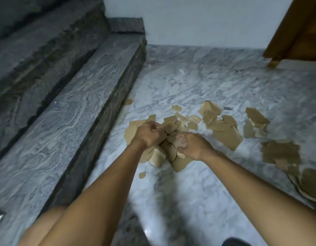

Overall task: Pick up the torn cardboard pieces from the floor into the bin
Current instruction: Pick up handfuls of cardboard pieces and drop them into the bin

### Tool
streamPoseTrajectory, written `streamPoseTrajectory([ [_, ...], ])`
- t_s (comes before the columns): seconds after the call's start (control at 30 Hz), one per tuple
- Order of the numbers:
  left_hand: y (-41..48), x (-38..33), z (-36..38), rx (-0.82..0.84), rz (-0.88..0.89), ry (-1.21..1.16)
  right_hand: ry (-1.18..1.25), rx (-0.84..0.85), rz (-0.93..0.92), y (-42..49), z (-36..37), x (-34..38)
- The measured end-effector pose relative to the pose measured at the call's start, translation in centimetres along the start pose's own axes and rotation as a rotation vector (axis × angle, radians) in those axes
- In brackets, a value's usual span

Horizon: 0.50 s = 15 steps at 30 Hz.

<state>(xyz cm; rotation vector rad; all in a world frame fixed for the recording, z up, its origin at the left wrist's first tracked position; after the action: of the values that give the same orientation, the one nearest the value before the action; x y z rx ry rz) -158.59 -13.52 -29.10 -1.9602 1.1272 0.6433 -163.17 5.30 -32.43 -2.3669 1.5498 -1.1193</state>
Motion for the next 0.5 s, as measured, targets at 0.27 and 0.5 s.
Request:
streamPoseTrajectory([
  [0.27,-2.9,6.8,0.3,0.039,-0.186,0.276,-0.118,0.189,-0.082,1.6,3.2,0.6],
  [0.5,-3.8,13.0,3.9,0.074,-0.083,0.472,-0.192,0.166,-0.126,4.9,7.7,2.0],
])
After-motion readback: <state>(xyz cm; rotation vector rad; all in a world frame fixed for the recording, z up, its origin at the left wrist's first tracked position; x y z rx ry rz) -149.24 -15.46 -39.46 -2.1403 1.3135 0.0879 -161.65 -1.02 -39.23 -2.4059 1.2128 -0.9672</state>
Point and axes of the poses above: each hand's wrist, its own y-axis towards the middle knuckle, its own z-axis out of the palm, x = y × z, the point moved 5 cm from there along y, towards the middle knuckle, and after that the axes turned 3 degrees about x, right-handed, at the moved point
